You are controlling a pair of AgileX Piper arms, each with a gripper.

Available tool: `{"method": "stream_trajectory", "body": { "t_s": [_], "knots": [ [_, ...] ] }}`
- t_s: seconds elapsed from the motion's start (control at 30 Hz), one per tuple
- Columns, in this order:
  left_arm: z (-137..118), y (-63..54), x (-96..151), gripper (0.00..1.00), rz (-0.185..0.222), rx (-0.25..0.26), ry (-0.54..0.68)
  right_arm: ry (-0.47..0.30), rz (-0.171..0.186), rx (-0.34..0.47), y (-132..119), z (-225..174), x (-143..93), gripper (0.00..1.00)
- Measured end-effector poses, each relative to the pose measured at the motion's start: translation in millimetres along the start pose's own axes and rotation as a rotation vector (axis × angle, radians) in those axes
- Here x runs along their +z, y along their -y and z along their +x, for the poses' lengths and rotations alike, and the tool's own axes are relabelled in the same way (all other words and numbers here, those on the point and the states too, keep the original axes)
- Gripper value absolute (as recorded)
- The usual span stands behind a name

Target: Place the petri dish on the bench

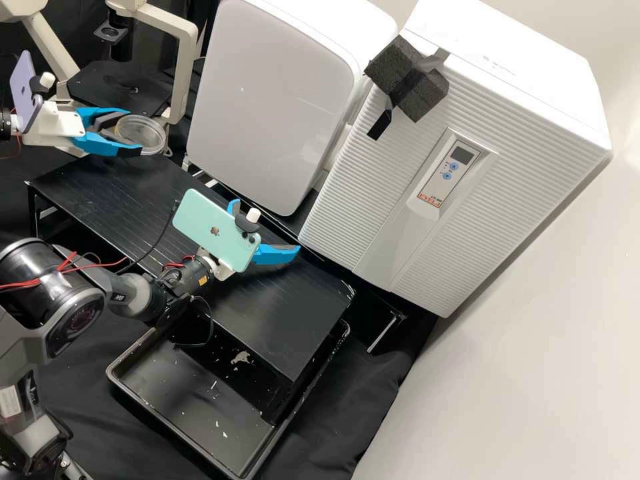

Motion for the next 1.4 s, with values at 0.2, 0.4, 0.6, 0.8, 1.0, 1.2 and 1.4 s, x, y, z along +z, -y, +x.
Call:
{"method": "stream_trajectory", "body": {
  "t_s": [0.2,0.4,0.6,0.8,1.0,1.2,1.4],
  "knots": [
    [9.7,-9.2,25.2,0.0,0.058,-0.004,0.144,0.0,0.0,0.0,0.0,0.0,0.0,1.0],
    [24.2,-15.6,49.0,0.0,0.052,-0.013,0.262,0.0,0.0,0.0,0.0,0.0,0.0,1.0],
    [35.5,-3.6,61.1,0.0,-0.028,-0.111,0.354,0.0,0.0,0.0,0.0,0.0,0.0,1.0],
    [46.6,7.2,71.8,0.0,-0.107,-0.168,0.392,0.0,0.0,0.0,0.0,0.0,0.0,1.0],
    [52.4,11.4,84.7,0.0,-0.117,-0.186,0.427,0.0,0.0,0.0,0.0,0.0,0.0,1.0],
    [56.5,11.8,93.7,0.0,-0.115,-0.188,0.448,0.0,0.0,0.0,0.0,0.0,0.0,1.0],
    [62.1,19.4,90.5,0.0,-0.113,-0.189,0.419,0.0,0.0,0.0,0.0,0.0,0.0,1.0]
  ]
}}
